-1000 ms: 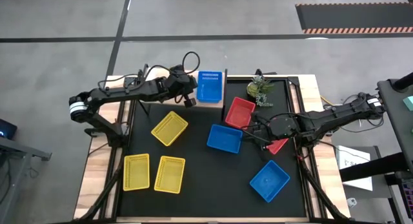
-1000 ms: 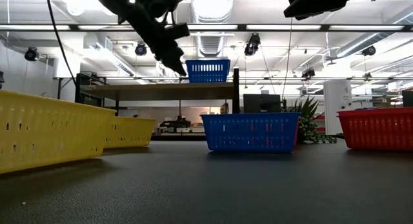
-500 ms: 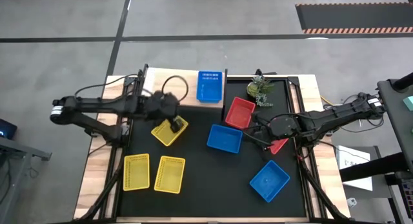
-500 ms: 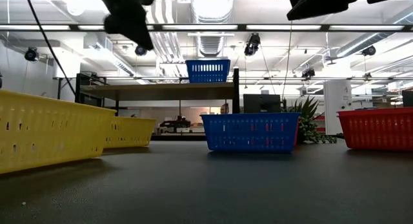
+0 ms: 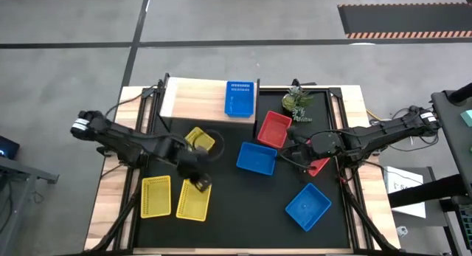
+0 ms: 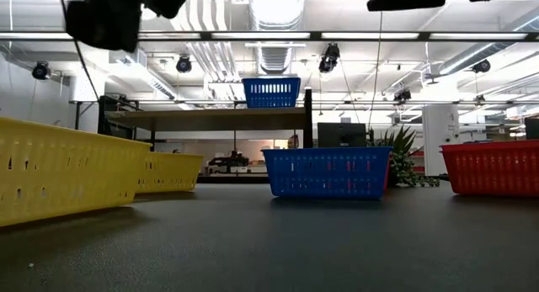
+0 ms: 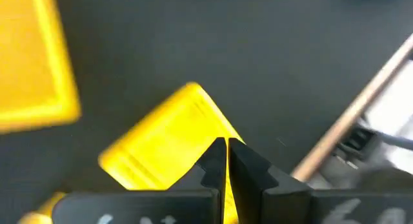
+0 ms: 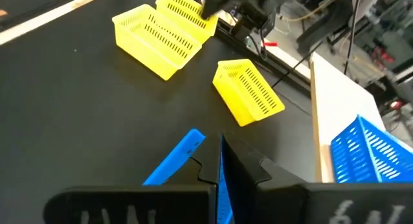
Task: Stack baskets on shelf by color
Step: Put the bottom right yellow bin on the shelf
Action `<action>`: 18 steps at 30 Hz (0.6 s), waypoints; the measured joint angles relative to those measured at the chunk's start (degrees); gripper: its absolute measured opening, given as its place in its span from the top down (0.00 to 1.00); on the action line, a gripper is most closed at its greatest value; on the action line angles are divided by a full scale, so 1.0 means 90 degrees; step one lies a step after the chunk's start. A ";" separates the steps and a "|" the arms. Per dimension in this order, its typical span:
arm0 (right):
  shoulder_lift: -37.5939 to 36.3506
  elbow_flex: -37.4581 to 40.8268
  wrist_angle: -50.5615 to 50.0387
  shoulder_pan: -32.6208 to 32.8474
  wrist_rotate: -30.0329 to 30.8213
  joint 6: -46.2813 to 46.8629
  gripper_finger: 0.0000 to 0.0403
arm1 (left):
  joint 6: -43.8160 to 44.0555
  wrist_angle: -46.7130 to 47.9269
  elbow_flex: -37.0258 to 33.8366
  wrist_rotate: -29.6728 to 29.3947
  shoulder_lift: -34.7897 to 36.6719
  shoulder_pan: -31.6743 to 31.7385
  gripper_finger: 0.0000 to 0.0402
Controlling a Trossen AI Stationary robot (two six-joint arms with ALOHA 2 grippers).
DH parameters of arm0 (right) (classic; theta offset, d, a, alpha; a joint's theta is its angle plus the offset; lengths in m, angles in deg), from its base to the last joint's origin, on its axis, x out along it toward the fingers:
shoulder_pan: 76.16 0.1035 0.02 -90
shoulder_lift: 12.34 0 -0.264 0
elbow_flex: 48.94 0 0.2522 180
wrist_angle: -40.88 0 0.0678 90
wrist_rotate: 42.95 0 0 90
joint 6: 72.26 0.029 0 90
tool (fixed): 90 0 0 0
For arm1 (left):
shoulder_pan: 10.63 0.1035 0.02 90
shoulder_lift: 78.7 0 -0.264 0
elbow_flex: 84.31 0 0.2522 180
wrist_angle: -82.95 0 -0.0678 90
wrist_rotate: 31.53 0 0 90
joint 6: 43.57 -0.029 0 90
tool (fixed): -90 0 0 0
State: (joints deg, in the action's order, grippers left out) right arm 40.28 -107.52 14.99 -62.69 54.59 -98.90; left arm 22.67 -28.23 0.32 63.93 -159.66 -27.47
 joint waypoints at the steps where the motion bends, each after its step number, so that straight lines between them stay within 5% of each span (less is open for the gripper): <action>1: 0.0000 0.0000 0.0027 0.0000 0.0000 -0.0071 0.98 | 0.0281 0.0016 0.0135 0.0133 -0.0161 -0.0121 1.00; 12: -0.0002 0.0000 0.0178 0.0000 -0.0002 -0.0609 0.98 | 0.3314 0.0522 0.1688 0.0503 -0.1534 -0.1456 1.00; 14: -0.0002 0.0000 0.0178 0.0000 -0.0012 -0.0601 0.98 | 0.3005 0.0474 0.1777 0.0589 -0.1733 -0.1625 1.00; 18: -0.0002 0.0000 0.0175 -0.0002 -0.0347 -0.0698 0.98 | 0.0590 0.0500 0.1919 0.1177 -0.2066 -0.2007 1.00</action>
State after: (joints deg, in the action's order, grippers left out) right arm 40.26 -107.52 16.57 -62.71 51.47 -105.19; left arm 27.98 -23.73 17.59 74.53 -178.26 -45.53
